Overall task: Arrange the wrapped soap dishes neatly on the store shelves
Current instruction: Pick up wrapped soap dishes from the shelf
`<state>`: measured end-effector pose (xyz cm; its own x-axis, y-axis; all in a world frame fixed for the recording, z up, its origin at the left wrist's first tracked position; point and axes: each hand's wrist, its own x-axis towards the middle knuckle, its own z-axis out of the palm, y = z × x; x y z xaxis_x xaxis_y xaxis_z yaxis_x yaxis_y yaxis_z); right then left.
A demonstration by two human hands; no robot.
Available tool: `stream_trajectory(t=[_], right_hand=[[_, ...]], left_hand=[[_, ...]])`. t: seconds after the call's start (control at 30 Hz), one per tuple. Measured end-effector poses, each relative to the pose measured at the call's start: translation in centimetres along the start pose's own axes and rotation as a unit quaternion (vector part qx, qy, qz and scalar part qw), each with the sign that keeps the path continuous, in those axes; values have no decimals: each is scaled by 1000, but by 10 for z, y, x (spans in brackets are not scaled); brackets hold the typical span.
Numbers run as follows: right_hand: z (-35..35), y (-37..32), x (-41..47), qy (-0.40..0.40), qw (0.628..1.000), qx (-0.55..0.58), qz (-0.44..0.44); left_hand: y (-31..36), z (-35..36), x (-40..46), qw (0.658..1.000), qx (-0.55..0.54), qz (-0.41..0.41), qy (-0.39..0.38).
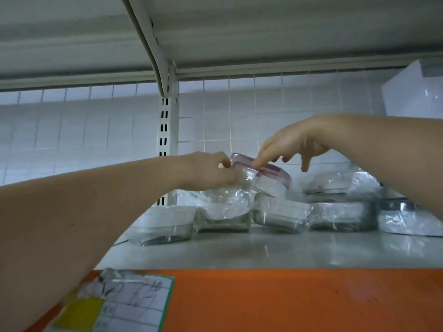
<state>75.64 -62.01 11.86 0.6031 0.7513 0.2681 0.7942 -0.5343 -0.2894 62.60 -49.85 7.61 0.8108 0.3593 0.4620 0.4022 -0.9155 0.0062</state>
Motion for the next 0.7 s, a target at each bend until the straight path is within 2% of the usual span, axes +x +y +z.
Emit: stream_trajectory(t=[0.1,0.23,0.33,0.43,0.5,0.57,0.63,0.7], right_hand=[[11,4,7,-34,998,57,21],[12,4,6,-43,996,36,66],[12,6,3,-67,992,45,97],[17,2,2,-65,992,78,79],[13,-2,-1,-20,998,33,42],[2,-8,-7,69,998,-8,-6],[-10,-10,-17,179,983,-9,-42],[-17,-8,-32,305,950,-45,-50]], left_hand=[[5,10,0,997,43,-12,-63],[3,19,5,992,104,-11,-76],[1,16,5,993,77,1,-84],[-3,12,3,995,51,6,-82],[-4,8,3,996,67,12,-64],[-4,3,3,997,70,13,-37],[-5,-3,1,998,56,18,11],[-5,-11,-3,995,21,32,87]])
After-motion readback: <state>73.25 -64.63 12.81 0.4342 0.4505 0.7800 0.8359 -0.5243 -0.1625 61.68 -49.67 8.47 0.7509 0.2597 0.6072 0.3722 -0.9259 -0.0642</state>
